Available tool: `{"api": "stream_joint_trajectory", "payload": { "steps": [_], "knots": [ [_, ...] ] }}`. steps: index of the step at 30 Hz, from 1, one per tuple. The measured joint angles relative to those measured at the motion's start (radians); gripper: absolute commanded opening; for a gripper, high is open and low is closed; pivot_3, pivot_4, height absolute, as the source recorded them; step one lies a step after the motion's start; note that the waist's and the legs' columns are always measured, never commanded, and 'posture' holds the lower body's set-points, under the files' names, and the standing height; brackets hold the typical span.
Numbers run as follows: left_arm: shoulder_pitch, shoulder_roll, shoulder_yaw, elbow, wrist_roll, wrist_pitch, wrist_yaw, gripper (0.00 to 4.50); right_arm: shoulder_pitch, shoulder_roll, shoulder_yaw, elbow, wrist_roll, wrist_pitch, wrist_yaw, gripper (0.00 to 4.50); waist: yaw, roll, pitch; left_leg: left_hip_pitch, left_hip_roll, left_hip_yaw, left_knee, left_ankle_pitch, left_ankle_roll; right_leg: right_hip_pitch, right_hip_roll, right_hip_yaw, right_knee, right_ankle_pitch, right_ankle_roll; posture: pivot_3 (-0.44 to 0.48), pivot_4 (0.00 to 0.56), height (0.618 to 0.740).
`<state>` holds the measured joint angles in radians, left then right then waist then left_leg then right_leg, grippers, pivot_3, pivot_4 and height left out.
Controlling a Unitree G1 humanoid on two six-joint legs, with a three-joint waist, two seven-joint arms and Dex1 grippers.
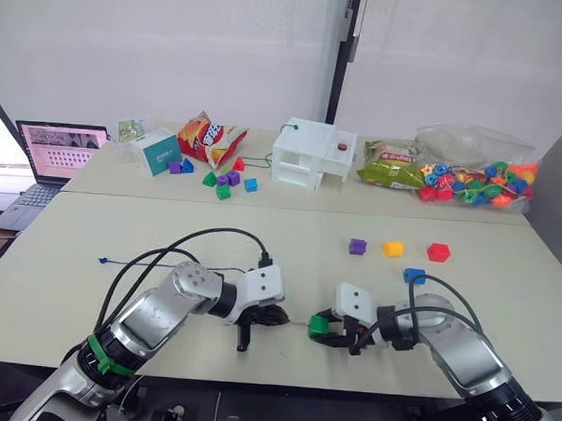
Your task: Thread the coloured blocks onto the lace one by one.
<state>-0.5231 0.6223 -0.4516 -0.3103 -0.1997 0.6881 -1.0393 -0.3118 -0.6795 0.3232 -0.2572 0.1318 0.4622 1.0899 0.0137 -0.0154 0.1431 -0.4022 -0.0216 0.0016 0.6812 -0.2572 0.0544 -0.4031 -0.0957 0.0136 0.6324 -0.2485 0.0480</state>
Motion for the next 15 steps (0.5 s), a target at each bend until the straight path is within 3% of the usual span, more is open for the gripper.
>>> {"api": "stream_joint_trajectory", "payload": {
  "steps": [15],
  "knots": [
    [0.051, 0.042, 0.005, 0.005, 0.007, -0.076, -0.043, 0.0, 0.014, -0.007, -0.001, -0.016, 0.001, -0.006, -0.007, 1.19, -0.001, 0.0, 0.0, 0.0, 0.001, 0.0, 0.0, 0.0, 0.0, 0.0, 0.0, 0.0, 0.0, 0.0, 0.0, 0.0, 0.15, 0.74]
  ]
}}
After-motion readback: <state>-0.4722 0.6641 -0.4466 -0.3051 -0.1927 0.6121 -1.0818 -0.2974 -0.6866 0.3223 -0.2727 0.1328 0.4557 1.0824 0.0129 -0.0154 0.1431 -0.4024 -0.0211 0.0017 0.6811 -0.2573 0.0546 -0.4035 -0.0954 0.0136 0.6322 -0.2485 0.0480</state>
